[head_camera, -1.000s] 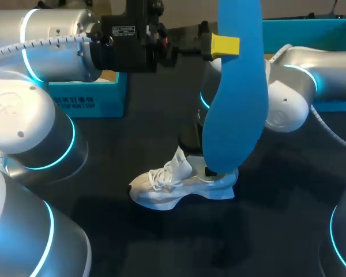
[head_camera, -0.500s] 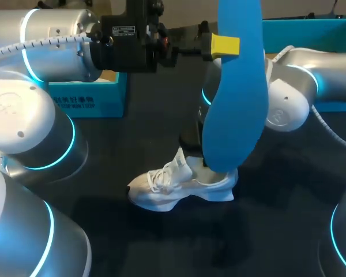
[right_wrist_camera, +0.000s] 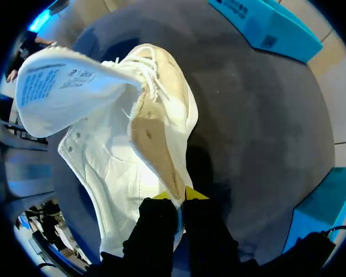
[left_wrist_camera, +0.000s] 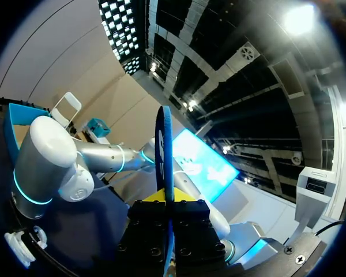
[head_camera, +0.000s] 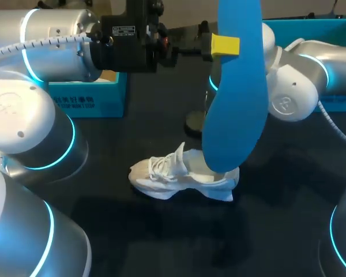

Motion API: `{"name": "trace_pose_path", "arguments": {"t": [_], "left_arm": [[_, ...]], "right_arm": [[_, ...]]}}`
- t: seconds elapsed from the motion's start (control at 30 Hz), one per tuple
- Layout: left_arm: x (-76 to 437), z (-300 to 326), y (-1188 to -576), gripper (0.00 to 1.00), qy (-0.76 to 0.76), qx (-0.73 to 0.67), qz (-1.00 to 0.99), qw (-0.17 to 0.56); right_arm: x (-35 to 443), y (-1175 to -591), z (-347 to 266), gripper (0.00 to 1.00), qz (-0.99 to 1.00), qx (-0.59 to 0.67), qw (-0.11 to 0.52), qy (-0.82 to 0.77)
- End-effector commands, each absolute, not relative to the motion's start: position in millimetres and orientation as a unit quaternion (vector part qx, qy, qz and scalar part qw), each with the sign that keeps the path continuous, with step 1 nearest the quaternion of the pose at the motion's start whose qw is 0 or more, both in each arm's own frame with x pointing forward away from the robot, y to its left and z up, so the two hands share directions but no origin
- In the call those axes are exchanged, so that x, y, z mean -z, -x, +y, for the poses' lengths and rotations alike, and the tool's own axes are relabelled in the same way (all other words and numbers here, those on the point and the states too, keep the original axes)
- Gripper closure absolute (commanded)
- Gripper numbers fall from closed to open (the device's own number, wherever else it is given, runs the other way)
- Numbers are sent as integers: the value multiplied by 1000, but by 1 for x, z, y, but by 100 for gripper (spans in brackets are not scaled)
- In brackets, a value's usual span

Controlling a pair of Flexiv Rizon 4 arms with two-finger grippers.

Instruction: Take the shoe out of the shoebox, open the shoe tongue, remove and reinsert the insole, then place the shoe into the shoebox

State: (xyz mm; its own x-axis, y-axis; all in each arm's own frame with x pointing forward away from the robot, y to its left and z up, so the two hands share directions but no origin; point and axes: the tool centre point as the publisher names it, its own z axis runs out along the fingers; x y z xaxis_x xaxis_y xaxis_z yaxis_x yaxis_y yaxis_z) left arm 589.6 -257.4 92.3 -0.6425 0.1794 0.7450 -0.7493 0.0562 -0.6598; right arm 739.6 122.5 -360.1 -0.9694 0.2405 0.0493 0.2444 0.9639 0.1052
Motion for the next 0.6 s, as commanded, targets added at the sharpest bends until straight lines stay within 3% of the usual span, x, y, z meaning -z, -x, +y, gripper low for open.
{"name": "trace_pose_path", "arguments": {"t": [0.03,0.13,0.6], "left_arm": [[-92,-260,-589,100,-227,-649,-632,357],[-92,-260,-589,100,-227,-649,-632,357],[-92,-260,-589,100,-227,-649,-632,357]], "right_arm": [[346,-735,117,100,-985,78,13,155],[334,-735,122,100,-983,109,-27,147],[334,-735,122,100,-983,109,-27,147]]}}
